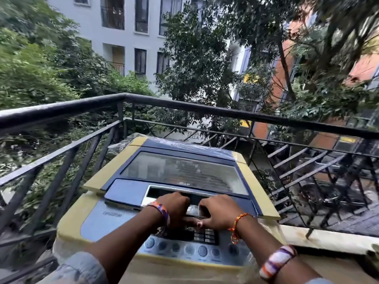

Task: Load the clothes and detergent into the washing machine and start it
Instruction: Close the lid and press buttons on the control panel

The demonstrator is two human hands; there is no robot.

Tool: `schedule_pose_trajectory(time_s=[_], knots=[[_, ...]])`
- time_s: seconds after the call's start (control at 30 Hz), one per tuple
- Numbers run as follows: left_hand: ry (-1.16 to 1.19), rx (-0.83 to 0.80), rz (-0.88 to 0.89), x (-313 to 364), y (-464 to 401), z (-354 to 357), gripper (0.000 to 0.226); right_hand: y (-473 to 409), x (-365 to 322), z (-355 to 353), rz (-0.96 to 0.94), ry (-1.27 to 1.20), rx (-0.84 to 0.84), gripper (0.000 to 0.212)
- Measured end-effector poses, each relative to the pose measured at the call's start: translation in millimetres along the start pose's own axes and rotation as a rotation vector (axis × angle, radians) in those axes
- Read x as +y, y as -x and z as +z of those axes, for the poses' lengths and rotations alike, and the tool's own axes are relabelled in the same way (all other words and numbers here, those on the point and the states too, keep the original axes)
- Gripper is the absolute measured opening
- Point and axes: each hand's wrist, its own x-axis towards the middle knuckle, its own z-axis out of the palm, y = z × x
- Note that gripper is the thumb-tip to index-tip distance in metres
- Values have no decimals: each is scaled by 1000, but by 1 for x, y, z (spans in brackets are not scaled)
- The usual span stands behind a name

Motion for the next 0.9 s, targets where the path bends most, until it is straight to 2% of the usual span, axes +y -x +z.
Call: schedule_pose_trajectory(time_s=[0.23,0.37,0.63,0.7,0.77,0.8,0.83,0.87,0.9], knots=[[-39,67,5,-3,9,12,57,5,-9,9,38,-24,-16,33],[-9,23,-3,-4,9,15,51,4,-9,11,10,-127,-106,19],[72,-50,-43,-7,1,30,54,1,0,25,-12,-310,-176,20],[163,0,-44,-11,-2,26,53,-3,3,29,-3,-392,-150,38],[382,118,-45,-15,4,25,60,4,3,34,8,-451,-105,58],[485,221,-52,-20,8,27,68,10,2,38,18,-538,-62,59],[494,343,-89,-28,12,31,75,16,1,41,47,-669,-4,54],[438,424,-162,-35,16,34,79,21,1,43,87,-795,73,46],[326,430,-265,-41,21,33,78,24,4,46,139,-877,155,39]])
